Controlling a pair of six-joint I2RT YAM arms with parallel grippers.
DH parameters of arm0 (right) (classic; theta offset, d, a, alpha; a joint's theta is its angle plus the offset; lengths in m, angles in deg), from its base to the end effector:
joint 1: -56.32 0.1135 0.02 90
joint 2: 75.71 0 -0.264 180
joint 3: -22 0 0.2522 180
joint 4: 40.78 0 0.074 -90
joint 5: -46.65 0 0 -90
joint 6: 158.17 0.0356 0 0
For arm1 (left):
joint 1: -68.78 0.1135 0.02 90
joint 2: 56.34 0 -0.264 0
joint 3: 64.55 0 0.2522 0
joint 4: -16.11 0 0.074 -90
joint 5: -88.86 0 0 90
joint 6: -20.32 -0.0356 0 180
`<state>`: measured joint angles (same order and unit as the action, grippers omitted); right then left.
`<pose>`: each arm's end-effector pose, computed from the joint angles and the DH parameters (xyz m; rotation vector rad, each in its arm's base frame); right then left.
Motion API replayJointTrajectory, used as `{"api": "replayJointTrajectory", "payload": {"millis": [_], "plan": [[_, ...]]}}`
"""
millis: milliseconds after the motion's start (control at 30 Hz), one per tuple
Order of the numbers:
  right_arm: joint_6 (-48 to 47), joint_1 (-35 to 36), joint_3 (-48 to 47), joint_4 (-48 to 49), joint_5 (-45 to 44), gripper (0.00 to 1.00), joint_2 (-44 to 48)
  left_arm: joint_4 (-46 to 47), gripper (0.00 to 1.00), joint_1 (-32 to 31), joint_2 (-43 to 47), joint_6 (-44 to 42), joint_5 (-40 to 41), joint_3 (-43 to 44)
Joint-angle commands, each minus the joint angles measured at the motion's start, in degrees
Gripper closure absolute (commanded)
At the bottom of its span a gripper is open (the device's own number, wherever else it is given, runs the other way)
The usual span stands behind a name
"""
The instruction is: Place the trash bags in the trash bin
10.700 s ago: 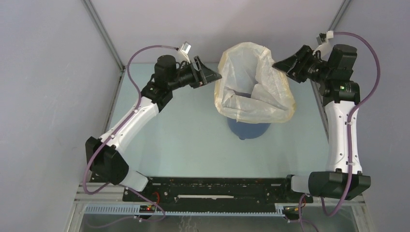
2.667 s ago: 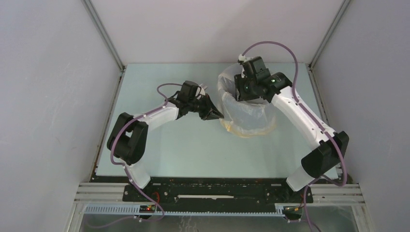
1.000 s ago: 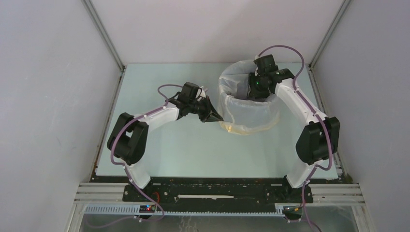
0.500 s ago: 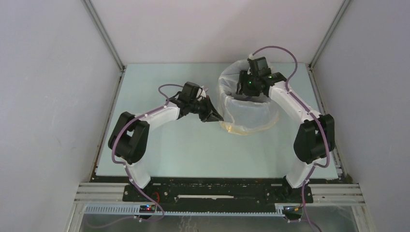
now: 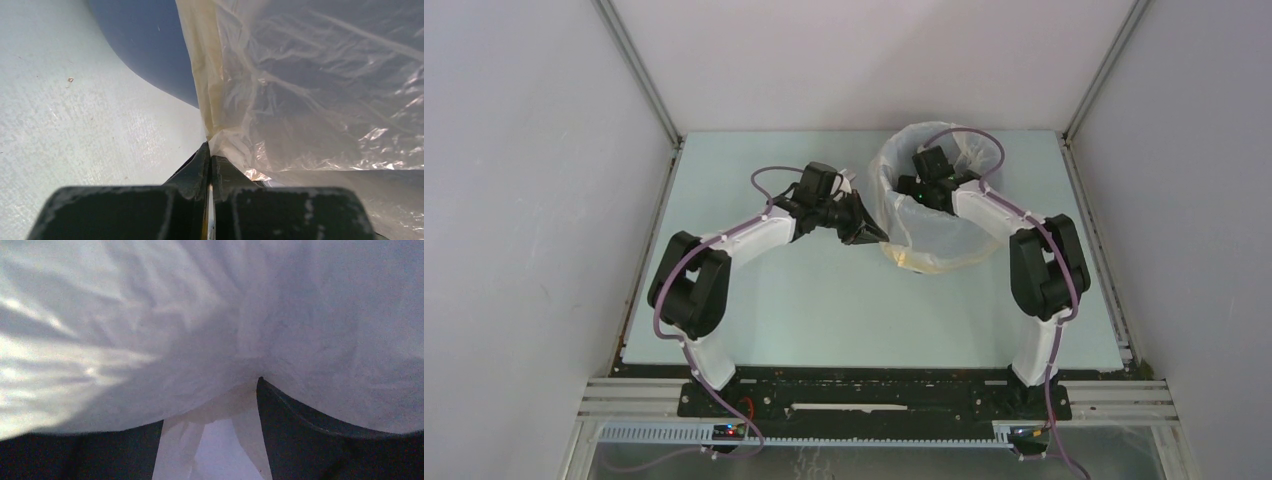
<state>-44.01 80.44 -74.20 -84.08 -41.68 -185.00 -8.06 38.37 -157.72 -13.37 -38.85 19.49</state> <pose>0.3770 0.1699 0.2143 -0.0105 2.5953 0.3551 0.3247 -0.2159 0.2294 -0.1915 2.6038 -1.4386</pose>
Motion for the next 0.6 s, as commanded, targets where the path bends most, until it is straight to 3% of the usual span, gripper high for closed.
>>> {"api": "replayJointTrajectory", "payload": {"millis": [0, 167, 400, 567], "plan": [[0.03, 0.19, -5.04, -2.46, -1.67, 0.23, 2.99, 0.9, 0.94, 0.21, 0.84, -1.66, 0.15, 1.43], [-0.85, -1.26, -10.32, -10.48, -1.07, 0.22, 8.0, 0.69, 0.94, 0.35, 0.81, -2.0, -0.2, 0.93], [-3.68, -2.83, -8.26, -8.9, 4.29, 0.2, 15.02, 0.41, 0.94, 0.6, 1.08, -2.61, -0.67, 0.34], [-6.51, -3.92, -7.75, -10.51, -0.49, 0.26, 15.8, 0.49, 0.94, 0.61, 1.11, -2.53, -0.76, 0.12]]}}
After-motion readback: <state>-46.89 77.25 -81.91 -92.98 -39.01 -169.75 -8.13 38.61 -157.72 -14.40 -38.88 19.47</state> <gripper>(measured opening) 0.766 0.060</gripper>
